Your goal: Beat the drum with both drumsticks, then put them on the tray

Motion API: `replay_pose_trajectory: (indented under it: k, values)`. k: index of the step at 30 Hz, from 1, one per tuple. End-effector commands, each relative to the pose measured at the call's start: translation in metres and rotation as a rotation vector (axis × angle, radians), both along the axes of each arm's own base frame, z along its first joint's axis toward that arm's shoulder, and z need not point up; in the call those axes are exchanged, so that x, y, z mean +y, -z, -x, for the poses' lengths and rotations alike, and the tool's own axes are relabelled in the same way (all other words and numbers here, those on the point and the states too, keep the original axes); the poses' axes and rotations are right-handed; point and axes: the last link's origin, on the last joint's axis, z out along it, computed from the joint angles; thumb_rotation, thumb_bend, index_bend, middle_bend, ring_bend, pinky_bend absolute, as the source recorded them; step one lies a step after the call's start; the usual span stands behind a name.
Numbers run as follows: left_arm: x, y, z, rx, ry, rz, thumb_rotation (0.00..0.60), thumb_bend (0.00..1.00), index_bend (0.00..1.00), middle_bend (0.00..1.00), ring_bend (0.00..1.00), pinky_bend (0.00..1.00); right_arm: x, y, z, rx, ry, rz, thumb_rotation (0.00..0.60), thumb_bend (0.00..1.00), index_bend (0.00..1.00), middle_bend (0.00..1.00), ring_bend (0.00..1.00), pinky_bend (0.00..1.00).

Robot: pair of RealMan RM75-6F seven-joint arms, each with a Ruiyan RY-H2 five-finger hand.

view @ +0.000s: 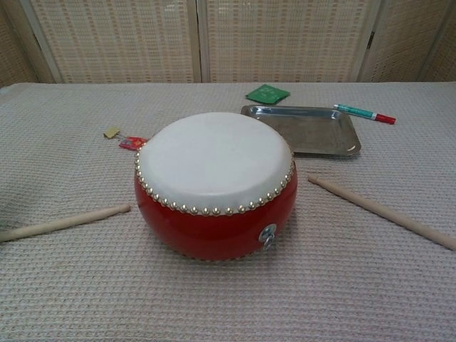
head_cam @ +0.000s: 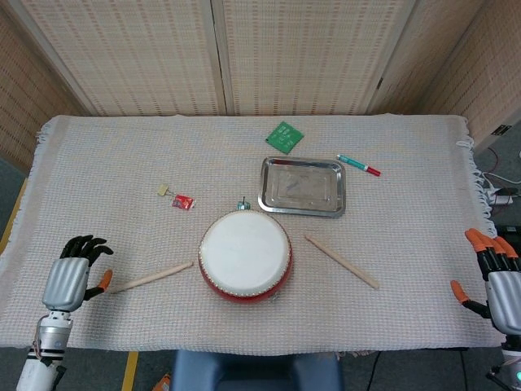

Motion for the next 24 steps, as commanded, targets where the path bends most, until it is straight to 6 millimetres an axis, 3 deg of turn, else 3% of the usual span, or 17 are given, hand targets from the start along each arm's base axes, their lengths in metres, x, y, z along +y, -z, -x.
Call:
replay_pose_trajectory:
  k: [1,4,10,24]
  values:
    - [0.009,0.028,-0.01,-0.002,0.005,0.108,0.6,0.4,0.4,0.24,0.12,0.12,-0.001,-0.001,-0.001,-0.005,-0.008,-0.011,0.6,0.24,0.01,0.06,0.0,0.09]
    - [0.017,0.06,-0.014,0.041,-0.051,0.204,0.6,0.39,0.38,0.23,0.12,0.12,-0.001,-0.003,-0.002,-0.006,-0.016,-0.013,0.6,0.24,0.01,0.06,0.0,0.09]
    - [0.017,0.087,-0.018,0.081,-0.129,0.258,0.6,0.35,0.35,0.21,0.11,0.12,0.001,-0.004,0.003,-0.012,0.0,-0.018,0.6,0.24,0.01,0.06,0.0,0.09]
    - [0.022,0.101,-0.012,0.158,-0.235,0.246,0.6,0.35,0.32,0.18,0.09,0.11,0.0,-0.004,0.004,-0.015,0.006,-0.021,0.6,0.24,0.01,0.06,0.0,0.09]
